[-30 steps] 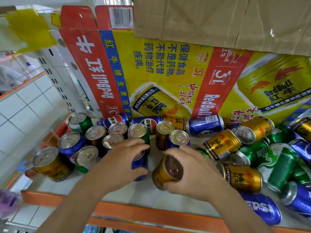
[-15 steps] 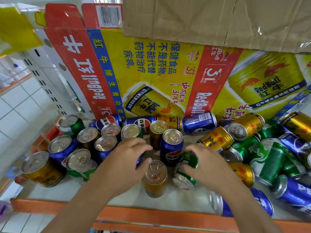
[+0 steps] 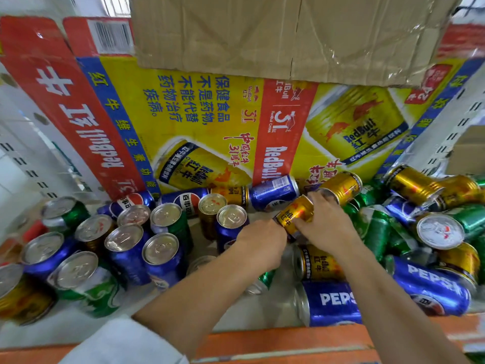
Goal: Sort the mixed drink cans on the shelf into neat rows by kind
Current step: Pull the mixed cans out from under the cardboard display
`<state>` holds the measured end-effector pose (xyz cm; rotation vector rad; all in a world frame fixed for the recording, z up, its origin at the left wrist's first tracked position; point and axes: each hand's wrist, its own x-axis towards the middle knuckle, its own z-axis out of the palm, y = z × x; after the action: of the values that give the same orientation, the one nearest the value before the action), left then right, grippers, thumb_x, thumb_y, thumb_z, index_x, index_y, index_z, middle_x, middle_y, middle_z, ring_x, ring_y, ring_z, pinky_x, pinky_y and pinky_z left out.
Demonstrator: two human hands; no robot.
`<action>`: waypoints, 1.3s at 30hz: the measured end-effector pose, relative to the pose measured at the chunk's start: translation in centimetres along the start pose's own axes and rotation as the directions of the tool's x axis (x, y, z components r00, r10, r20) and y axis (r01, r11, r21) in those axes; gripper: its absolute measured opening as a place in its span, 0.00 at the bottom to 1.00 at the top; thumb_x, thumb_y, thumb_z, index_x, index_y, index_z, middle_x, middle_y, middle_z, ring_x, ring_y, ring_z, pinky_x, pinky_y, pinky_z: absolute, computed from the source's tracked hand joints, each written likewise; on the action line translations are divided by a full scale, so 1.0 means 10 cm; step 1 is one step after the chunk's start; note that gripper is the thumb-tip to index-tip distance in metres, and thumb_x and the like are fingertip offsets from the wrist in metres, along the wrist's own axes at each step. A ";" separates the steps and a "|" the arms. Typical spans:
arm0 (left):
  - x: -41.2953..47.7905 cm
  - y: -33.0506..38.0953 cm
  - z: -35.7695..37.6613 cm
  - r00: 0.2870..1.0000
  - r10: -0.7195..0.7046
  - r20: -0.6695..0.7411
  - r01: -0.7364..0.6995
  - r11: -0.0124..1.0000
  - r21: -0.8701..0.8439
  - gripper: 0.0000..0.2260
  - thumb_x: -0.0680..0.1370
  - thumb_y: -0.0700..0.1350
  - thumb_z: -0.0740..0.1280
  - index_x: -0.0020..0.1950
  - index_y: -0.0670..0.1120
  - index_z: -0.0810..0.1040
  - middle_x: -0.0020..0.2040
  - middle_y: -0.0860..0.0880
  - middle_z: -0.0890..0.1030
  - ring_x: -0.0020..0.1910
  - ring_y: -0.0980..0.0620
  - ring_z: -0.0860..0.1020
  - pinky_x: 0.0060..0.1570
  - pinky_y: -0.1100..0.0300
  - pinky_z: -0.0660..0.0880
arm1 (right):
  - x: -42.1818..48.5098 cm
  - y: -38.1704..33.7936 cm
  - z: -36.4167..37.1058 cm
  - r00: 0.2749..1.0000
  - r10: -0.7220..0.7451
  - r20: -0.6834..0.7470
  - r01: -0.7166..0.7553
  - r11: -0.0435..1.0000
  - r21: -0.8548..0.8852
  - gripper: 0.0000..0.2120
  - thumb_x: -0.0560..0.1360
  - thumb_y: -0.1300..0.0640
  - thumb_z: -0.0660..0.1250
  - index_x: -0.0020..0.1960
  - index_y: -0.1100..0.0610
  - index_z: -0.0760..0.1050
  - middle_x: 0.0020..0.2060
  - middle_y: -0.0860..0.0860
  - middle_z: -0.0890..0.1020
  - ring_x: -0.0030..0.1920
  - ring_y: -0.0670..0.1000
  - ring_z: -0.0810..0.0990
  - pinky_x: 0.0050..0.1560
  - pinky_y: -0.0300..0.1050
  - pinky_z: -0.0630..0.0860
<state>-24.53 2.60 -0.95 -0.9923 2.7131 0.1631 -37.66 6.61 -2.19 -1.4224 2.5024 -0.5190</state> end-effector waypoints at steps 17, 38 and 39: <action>-0.07 0.13 0.21 0.987 -0.159 0.010 0.155 0.945 -0.289 0.33 0.71 0.43 0.75 0.68 0.48 0.57 0.58 0.42 0.76 0.56 0.42 0.78 0.49 0.50 0.75 | 0.17 0.00 -0.01 0.975 0.214 0.051 -0.211 0.839 0.502 0.14 0.68 0.54 0.73 0.47 0.60 0.71 0.39 0.54 0.79 0.37 0.53 0.80 0.35 0.47 0.76; -0.66 -0.49 0.10 0.984 0.038 -0.172 -0.075 0.974 -0.212 0.36 0.68 0.66 0.71 0.70 0.55 0.61 0.64 0.58 0.63 0.64 0.56 0.65 0.62 0.59 0.68 | 0.05 -0.20 -0.06 0.941 -0.331 0.075 0.322 0.940 0.113 0.20 0.60 0.54 0.79 0.41 0.48 0.67 0.46 0.45 0.72 0.48 0.49 0.71 0.46 0.43 0.70; -0.67 -0.52 0.09 0.983 0.036 -0.179 -0.077 0.970 -0.230 0.36 0.68 0.67 0.70 0.71 0.56 0.62 0.65 0.59 0.64 0.65 0.57 0.65 0.64 0.59 0.67 | 0.04 -0.20 -0.02 0.934 -0.341 0.106 0.332 0.939 0.093 0.20 0.61 0.53 0.79 0.42 0.48 0.68 0.47 0.46 0.71 0.49 0.49 0.70 0.47 0.44 0.70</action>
<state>-16.02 2.93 -0.08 -1.0357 2.9352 0.4385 -36.39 5.35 -1.19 -1.8069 2.1319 -0.5596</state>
